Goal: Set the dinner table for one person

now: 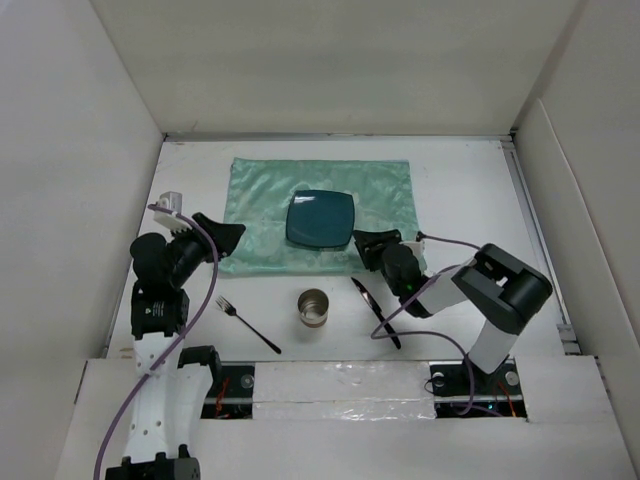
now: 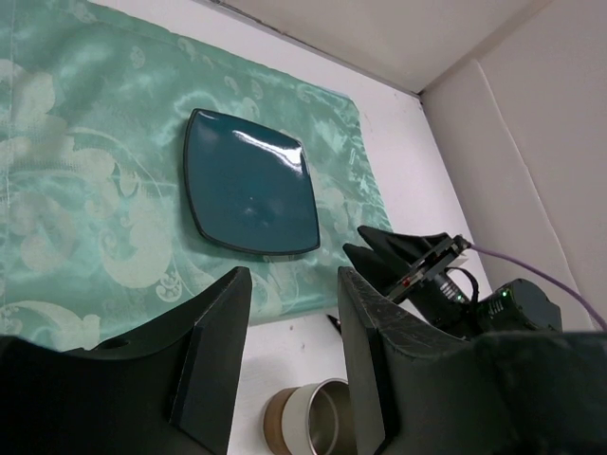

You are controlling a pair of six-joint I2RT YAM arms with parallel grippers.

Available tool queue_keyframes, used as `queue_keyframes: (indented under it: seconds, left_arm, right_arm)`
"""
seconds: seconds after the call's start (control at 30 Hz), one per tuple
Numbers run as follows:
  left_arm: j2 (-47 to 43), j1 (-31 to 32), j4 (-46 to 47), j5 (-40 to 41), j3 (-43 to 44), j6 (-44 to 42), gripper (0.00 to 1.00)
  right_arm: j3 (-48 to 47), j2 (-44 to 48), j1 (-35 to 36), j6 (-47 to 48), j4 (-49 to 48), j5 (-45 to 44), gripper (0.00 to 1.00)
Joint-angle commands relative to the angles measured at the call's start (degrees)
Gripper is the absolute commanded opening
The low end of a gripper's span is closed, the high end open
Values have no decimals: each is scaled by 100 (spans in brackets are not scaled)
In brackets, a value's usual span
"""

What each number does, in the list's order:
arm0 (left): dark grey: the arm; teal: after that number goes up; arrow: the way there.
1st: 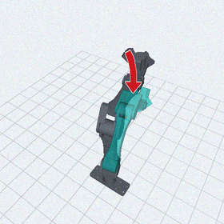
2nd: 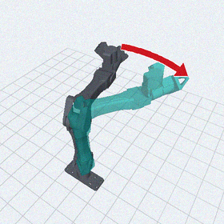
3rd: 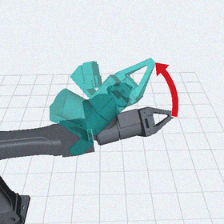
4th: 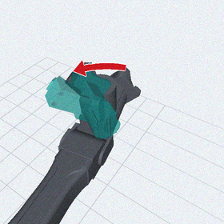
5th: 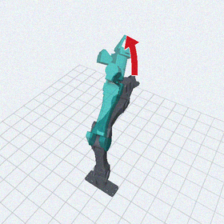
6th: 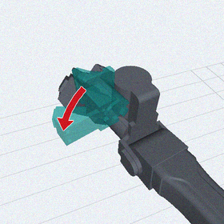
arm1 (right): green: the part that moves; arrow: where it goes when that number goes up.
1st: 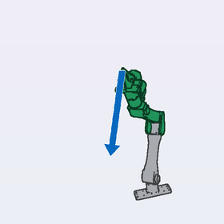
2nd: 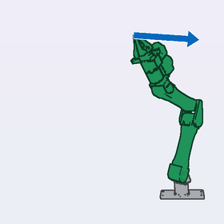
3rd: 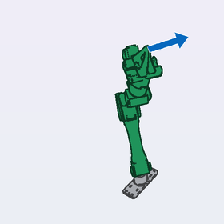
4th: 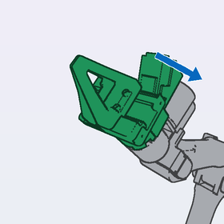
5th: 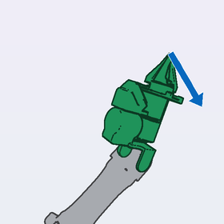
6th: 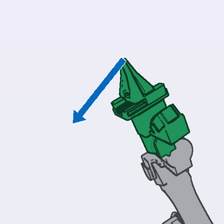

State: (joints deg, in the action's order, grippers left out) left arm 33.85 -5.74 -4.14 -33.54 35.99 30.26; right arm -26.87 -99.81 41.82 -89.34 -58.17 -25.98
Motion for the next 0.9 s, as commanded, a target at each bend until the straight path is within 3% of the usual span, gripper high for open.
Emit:
queue_keyframes:
  seconds: [0.0, 0.03, 0.07, 0.1, 0.13, 0.17, 0.23, 0.27, 0.3, 0.37, 0.4, 0.5, 0.6, 0.87]
  left_arm:
    - [-115, -33, 203, -21, -39, -20, 39]
    - [-124, -33, 186, -12, -22, -20, 38]
    - [-115, -33, 73, 49, 65, -116, 31]
    - [-115, -33, 19, 49, 110, -117, 31]
    - [-132, -33, -34, 75, 154, -152, 26]
    - [-141, -33, -78, 163, 180, -230, 17]
    - [-194, -33, -157, 225, 181, -266, 0]
    - [-203, -33, -148, 269, 154, -275, 0]
    - [-212, -33, -148, 304, 102, -266, 0]
    - [-194, -33, -174, 243, 119, -310, 0]
    - [-194, -33, -253, 260, 163, -389, 0]
    - [-273, -33, -516, 357, 224, -547, 9]
    - [-282, -33, -570, 331, 172, -574, 25]
    - [-220, -33, -561, 322, 145, -556, 29]
  right_arm:
    - [112, 495, -51, 661, 463, 136, 46]
    - [77, 637, -51, 916, 656, 267, 37]
    - [-36, 978, -51, 2102, 1023, 852, 21]
    - [-37, 1207, -51, 2114, 1027, 857, 10]
    - [-150, 1470, -51, 2514, 1810, 1023, 0]
    - [-491, 1743, 27, 3562, 2262, 1425, 0]
    - [-993, 2455, 395, 4526, 4079, 1483, 0]
    - [-1448, 2632, 571, 5349, 4547, 1429, 0]
    - [-1644, 2773, 738, 5705, 5404, 1420, 0]
    - [-1996, 2958, 1090, 6224, 6156, 1498, 0]
    - [-2206, 2950, 1178, 6375, 6630, 1586, 21]
    - [-2584, 2792, 1626, 6683, 7387, 1596, 53]
    - [-2893, 2432, 1969, 6763, 8125, 1360, 55]
    - [-3526, 1676, 2366, 7115, 8507, 1217, 50]
